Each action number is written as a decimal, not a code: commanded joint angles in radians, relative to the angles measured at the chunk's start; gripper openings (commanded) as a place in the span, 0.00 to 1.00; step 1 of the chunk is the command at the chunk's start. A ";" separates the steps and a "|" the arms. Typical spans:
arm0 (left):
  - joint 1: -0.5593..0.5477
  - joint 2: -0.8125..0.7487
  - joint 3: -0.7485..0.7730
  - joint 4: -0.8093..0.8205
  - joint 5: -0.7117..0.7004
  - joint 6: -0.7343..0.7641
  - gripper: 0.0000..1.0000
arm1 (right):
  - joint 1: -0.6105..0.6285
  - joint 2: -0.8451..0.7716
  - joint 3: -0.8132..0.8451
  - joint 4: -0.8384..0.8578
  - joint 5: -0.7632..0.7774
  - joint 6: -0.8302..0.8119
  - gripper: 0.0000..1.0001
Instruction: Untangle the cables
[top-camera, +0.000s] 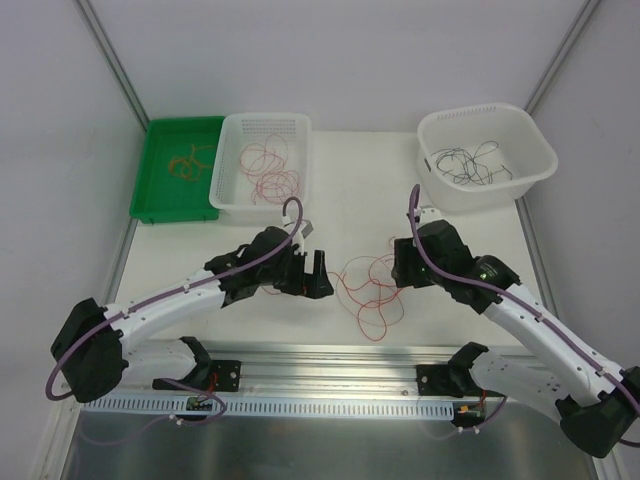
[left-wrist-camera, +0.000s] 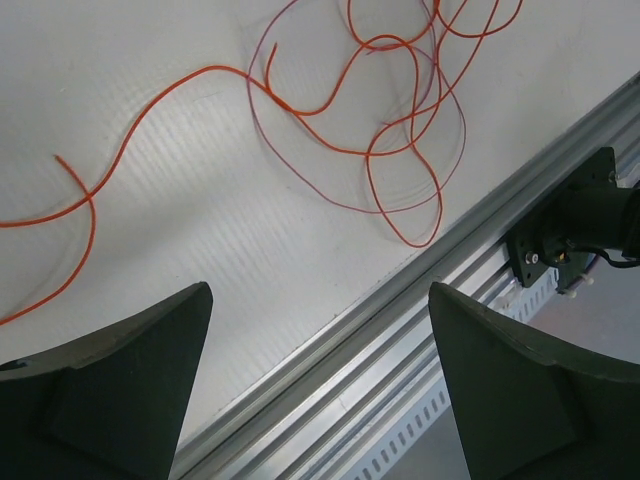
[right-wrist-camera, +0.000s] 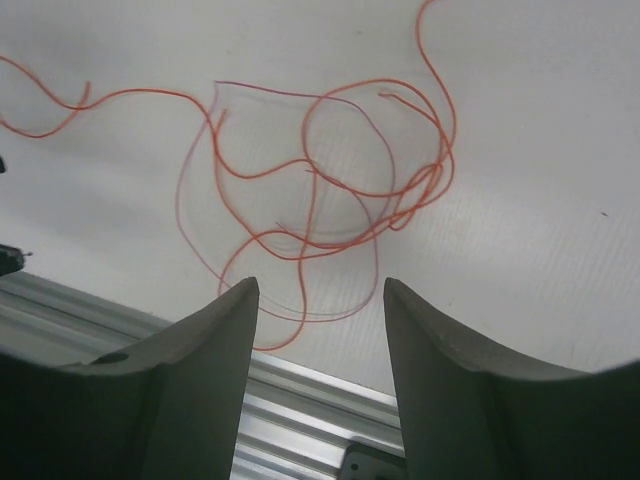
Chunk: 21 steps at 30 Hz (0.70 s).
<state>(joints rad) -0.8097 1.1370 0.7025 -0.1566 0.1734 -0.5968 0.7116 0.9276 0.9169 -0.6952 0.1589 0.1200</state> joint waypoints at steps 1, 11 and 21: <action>-0.040 0.067 0.086 0.061 -0.043 -0.038 0.91 | -0.037 -0.019 -0.055 -0.023 0.090 0.027 0.56; -0.065 0.410 0.321 0.113 -0.120 0.320 0.90 | -0.090 -0.125 -0.176 0.049 0.059 0.093 0.65; -0.065 0.675 0.514 0.155 -0.006 0.514 0.76 | -0.095 -0.228 -0.246 0.033 0.087 0.173 0.98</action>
<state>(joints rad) -0.8711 1.7699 1.1610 -0.0296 0.1238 -0.1722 0.6231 0.7227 0.6865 -0.6777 0.2150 0.2485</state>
